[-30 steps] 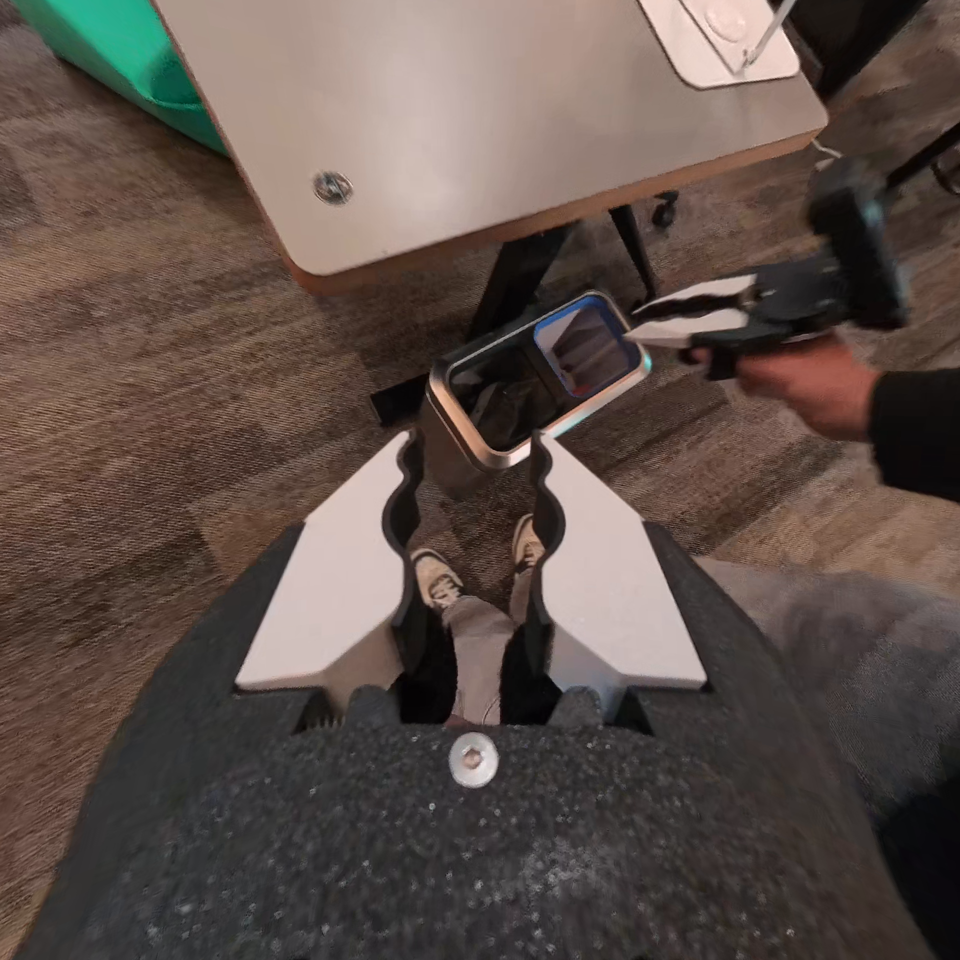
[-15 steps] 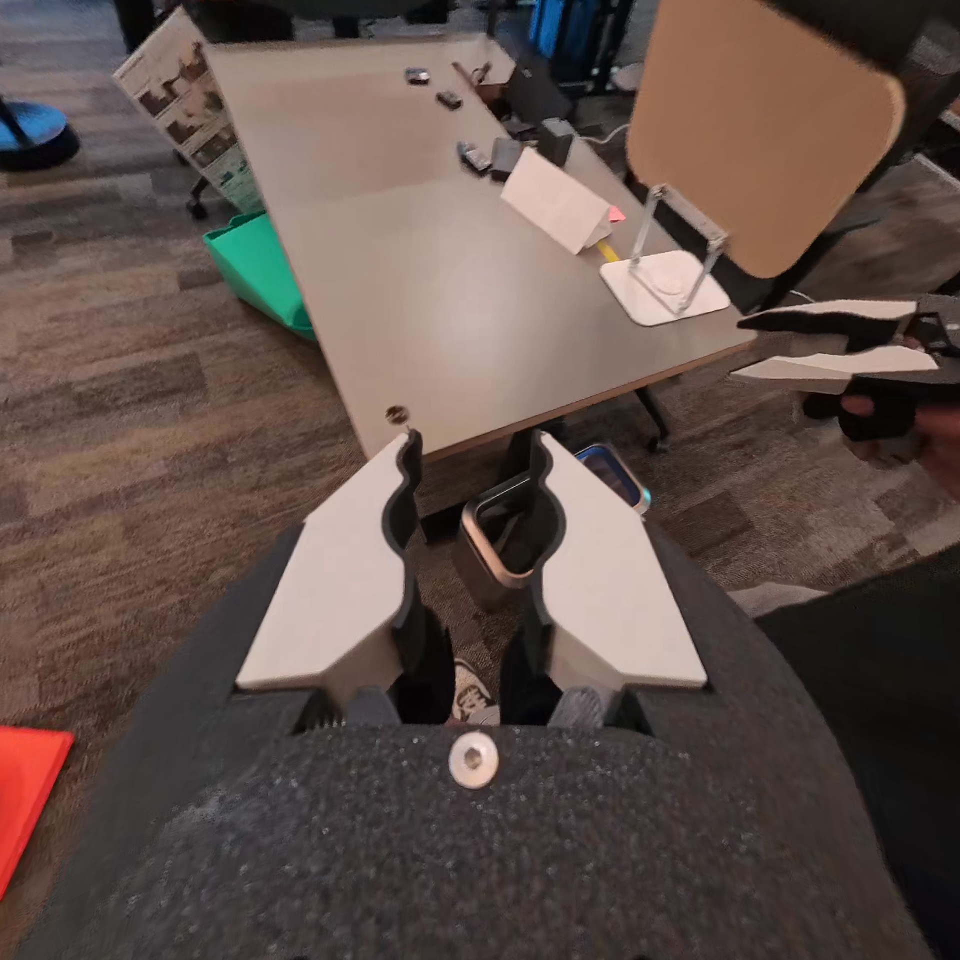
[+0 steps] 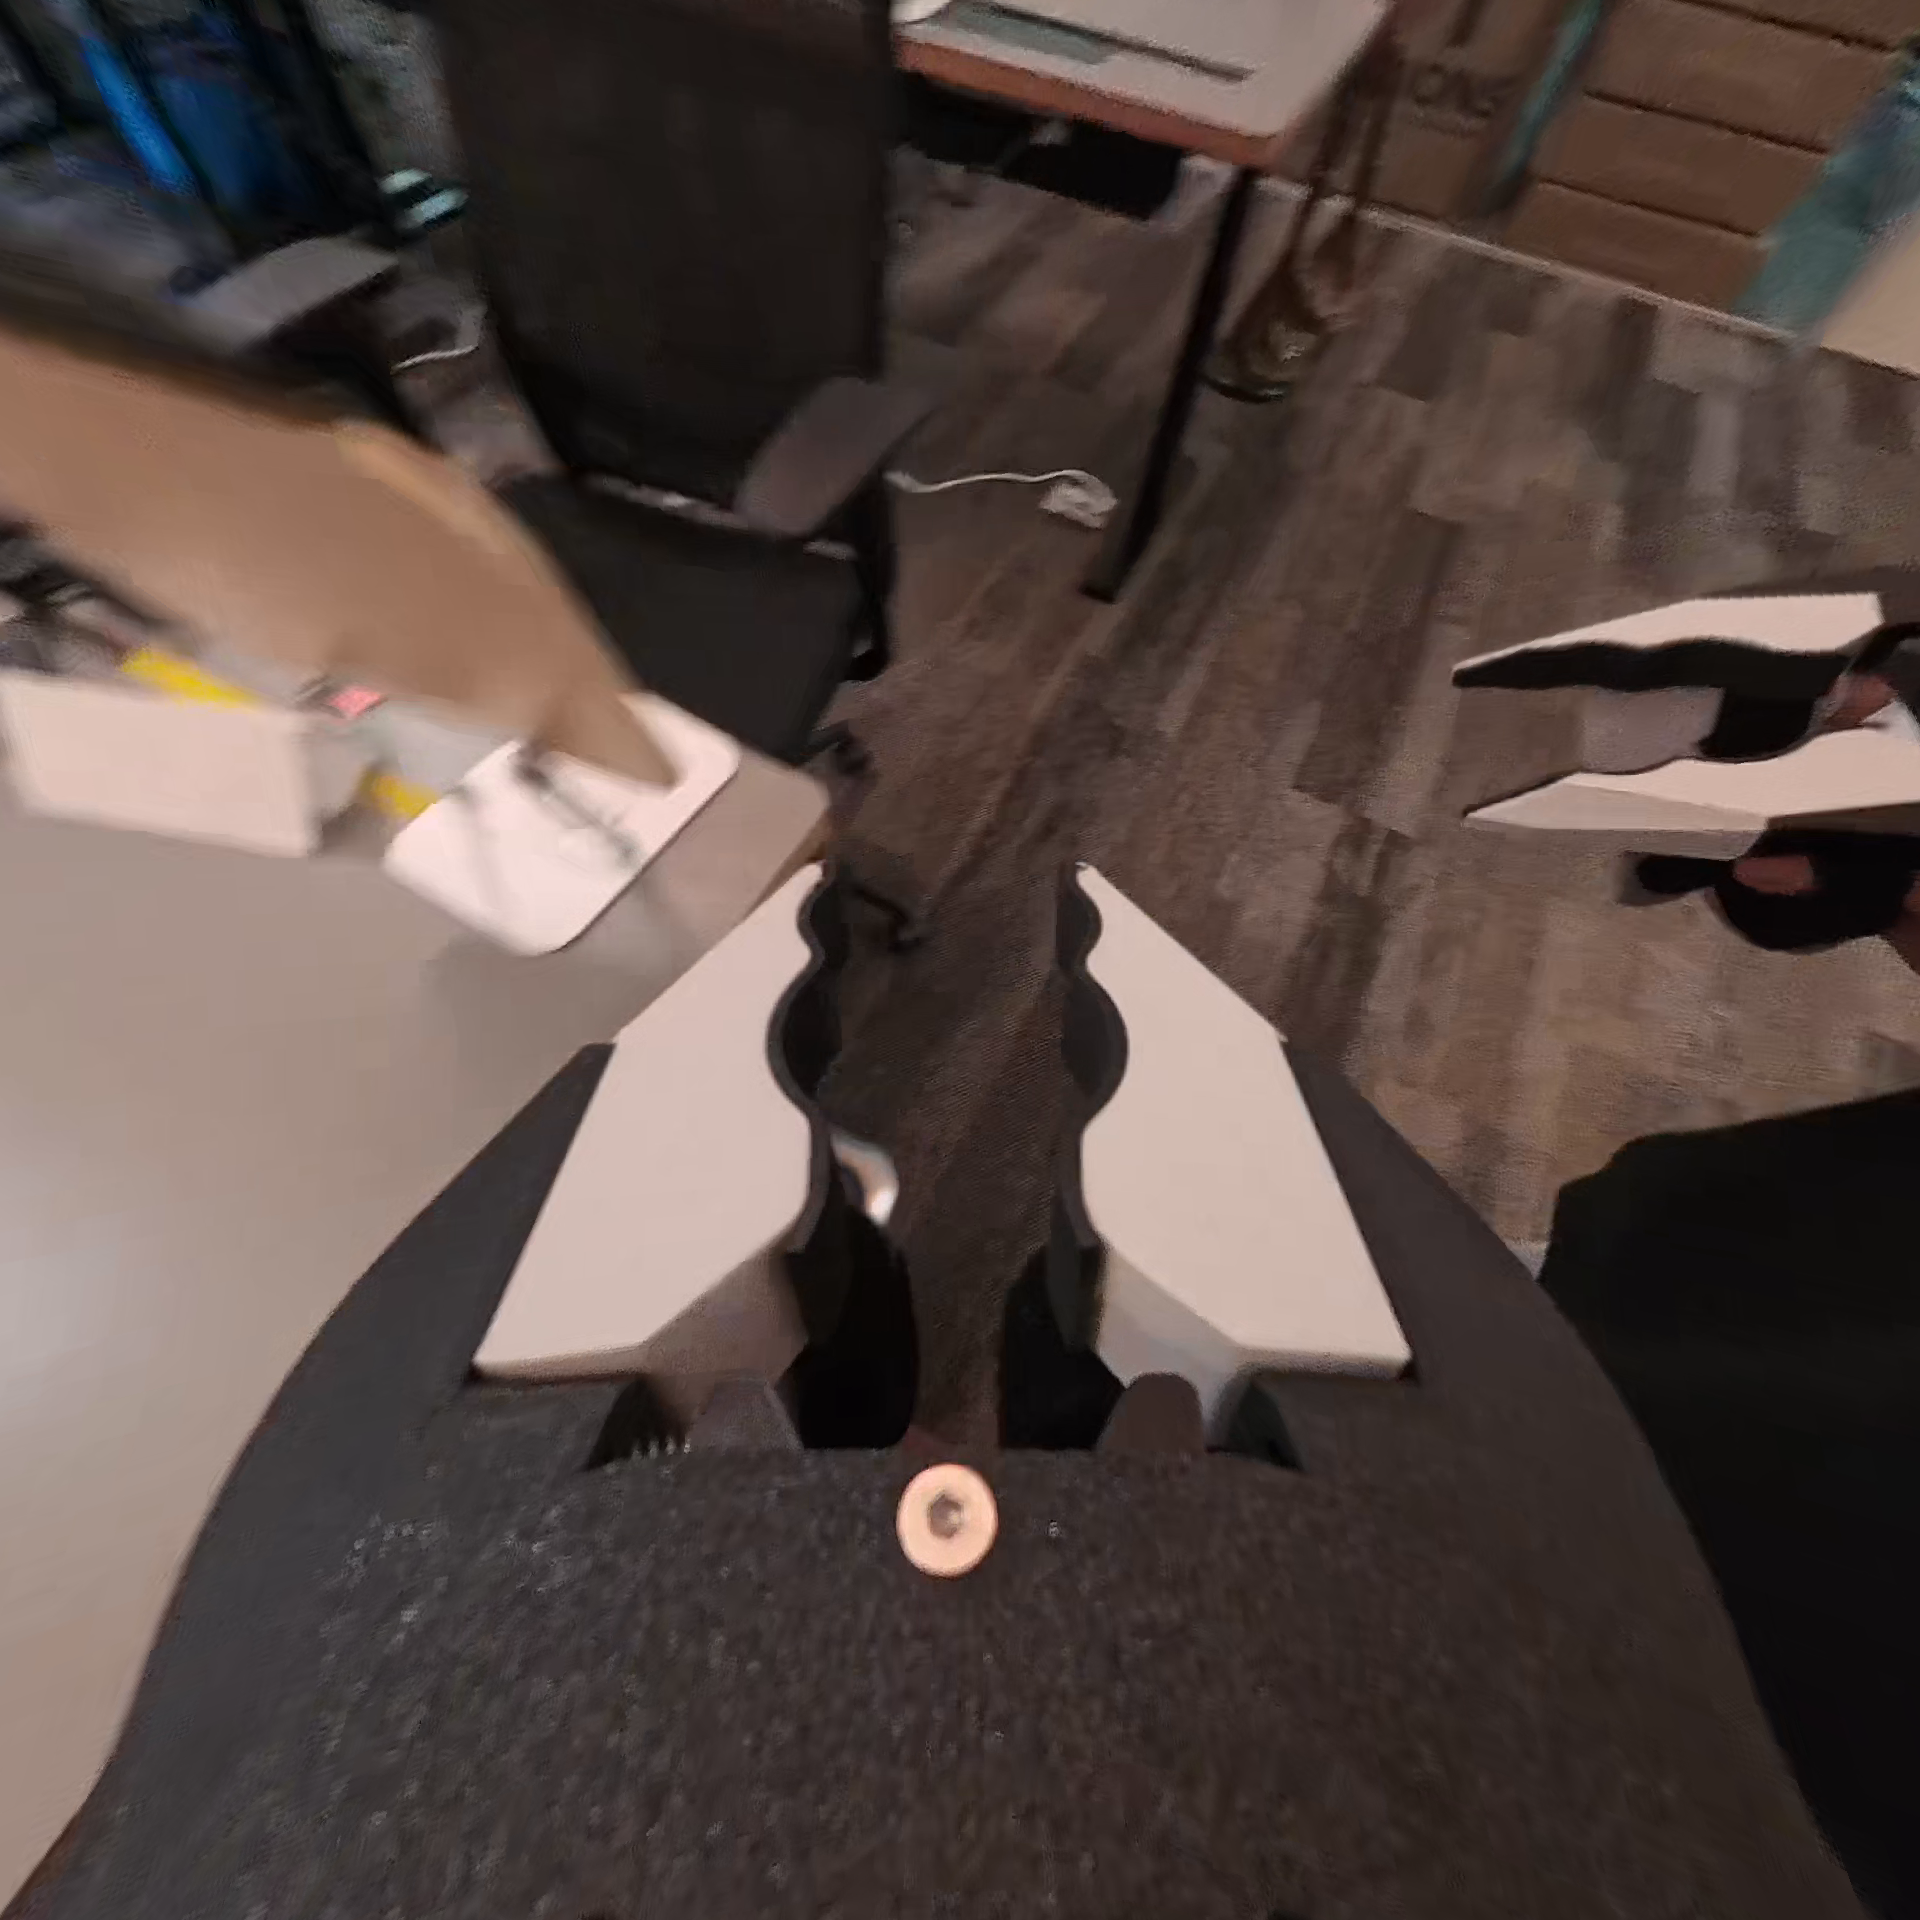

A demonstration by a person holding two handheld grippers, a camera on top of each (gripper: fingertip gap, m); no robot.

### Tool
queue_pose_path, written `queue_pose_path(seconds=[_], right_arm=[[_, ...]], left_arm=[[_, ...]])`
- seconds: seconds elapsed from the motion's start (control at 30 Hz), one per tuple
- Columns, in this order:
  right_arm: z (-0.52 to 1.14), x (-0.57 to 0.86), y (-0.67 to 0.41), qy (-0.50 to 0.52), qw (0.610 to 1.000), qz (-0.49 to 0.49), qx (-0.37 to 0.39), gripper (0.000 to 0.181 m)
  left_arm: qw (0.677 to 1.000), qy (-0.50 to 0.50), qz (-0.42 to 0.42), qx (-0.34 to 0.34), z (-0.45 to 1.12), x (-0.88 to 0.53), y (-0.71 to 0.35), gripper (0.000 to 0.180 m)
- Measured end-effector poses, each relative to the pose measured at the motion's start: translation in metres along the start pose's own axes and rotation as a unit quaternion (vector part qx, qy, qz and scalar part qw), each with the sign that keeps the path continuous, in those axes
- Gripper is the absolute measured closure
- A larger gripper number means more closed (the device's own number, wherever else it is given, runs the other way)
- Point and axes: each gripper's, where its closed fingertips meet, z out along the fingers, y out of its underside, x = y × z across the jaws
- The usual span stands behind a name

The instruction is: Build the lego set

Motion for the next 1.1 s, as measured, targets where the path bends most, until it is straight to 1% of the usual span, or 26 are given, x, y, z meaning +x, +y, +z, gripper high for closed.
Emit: queue_pose_path(seconds=[0.1, 0.2, 0.23, 0.37, 0.5, 0.57, 0.7, 0.8, 0.9, 1.1], right_arm=[[-0.071, 0.080, 0.014, 0.076, 0.997, 0.003, -0.008, 0.120], [-0.137, 0.150, 0.021, 0.145, 0.988, 0.043, 0.012, 0.117], [-0.157, 0.171, 0.022, 0.168, 0.984, 0.057, 0.021, 0.114], [-0.227, 0.255, 0.037, 0.262, 0.960, 0.089, 0.034, 0.112], [-0.284, 0.339, 0.061, 0.329, 0.933, 0.143, 0.040, 0.110], [-0.309, 0.383, 0.073, 0.354, 0.921, 0.156, 0.046, 0.110], [-0.356, 0.472, 0.094, 0.385, 0.905, 0.180, 0.021, 0.110], [-0.399, 0.542, 0.090, 0.404, 0.890, 0.210, 0.023, 0.111], [-0.446, 0.616, 0.088, 0.428, 0.877, 0.219, 0.013, 0.112], [-0.526, 0.753, 0.099, 0.496, 0.834, 0.239, 0.036, 0.114]], left_arm=[[0.996, 0.085, 0.014, 0.000, 0.068, 0.081, -0.041, 0.143], [0.986, 0.159, 0.038, -0.011, 0.127, 0.151, -0.070, 0.143], [0.982, 0.183, 0.047, -0.018, 0.146, 0.173, -0.078, 0.143], [0.960, 0.259, 0.097, -0.035, 0.223, 0.249, -0.109, 0.143], [0.936, 0.317, 0.147, -0.042, 0.312, 0.322, -0.140, 0.143], [0.926, 0.341, 0.160, -0.037, 0.362, 0.360, -0.159, 0.143], [0.912, 0.371, 0.175, -0.031, 0.463, 0.432, -0.205, 0.143], [0.906, 0.387, 0.171, -0.028, 0.529, 0.482, -0.252, 0.143], [0.896, 0.407, 0.175, -0.027, 0.592, 0.529, -0.300, 0.143], [0.870, 0.446, 0.210, -0.021, 0.710, 0.621, -0.380, 0.143]])
